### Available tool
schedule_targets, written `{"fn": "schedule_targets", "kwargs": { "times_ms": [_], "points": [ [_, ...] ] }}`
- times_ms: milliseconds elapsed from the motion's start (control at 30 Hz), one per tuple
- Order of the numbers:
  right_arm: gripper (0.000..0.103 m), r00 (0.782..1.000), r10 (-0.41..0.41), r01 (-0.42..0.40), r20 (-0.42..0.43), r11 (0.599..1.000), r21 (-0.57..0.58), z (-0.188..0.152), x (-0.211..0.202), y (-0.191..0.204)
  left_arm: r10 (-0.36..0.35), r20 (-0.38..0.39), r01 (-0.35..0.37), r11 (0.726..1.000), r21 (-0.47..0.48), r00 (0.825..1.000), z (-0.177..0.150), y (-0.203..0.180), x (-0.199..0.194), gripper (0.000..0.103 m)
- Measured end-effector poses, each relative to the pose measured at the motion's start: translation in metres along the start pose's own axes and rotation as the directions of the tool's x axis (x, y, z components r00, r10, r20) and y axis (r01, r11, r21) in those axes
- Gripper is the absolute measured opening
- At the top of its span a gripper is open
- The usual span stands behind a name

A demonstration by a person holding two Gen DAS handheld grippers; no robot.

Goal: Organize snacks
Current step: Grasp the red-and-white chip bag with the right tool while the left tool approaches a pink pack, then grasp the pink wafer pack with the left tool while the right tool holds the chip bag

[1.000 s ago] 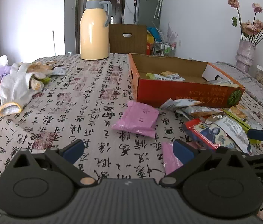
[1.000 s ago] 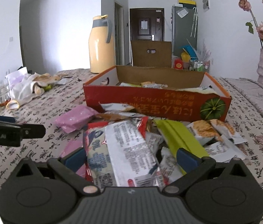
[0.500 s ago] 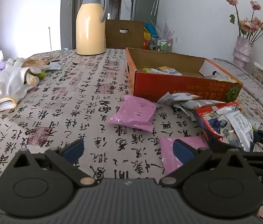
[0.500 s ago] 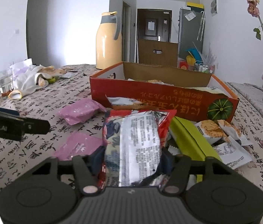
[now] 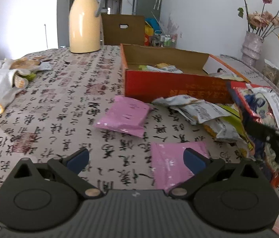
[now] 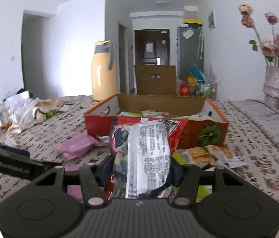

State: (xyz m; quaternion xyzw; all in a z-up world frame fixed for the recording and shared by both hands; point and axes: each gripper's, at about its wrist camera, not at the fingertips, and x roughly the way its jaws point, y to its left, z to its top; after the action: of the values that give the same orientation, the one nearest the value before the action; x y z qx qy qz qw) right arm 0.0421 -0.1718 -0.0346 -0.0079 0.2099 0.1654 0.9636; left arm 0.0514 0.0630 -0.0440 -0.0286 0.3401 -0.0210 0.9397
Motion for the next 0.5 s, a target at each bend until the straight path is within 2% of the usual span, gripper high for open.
{"fn": "schedule_targets", "kwargs": {
  "times_ms": [200, 500],
  "points": [
    [0.056, 0.999, -0.047, 0.046, 0.019, 0.998, 0.048, -0.002, -0.007, -0.024, -0.029, -0.044, 0.030, 0.999, 0.015, 0.999, 0.003, -0.020, 0.011, 0.103],
    [0.056, 0.996, -0.083, 0.080, 0.026, 0.991, 0.111, -0.010, -0.010, -0.052, -0.007, -0.119, 0.013, 0.999, 0.053, 0.993, 0.001, -0.050, 0.031, 0.103]
  ]
}}
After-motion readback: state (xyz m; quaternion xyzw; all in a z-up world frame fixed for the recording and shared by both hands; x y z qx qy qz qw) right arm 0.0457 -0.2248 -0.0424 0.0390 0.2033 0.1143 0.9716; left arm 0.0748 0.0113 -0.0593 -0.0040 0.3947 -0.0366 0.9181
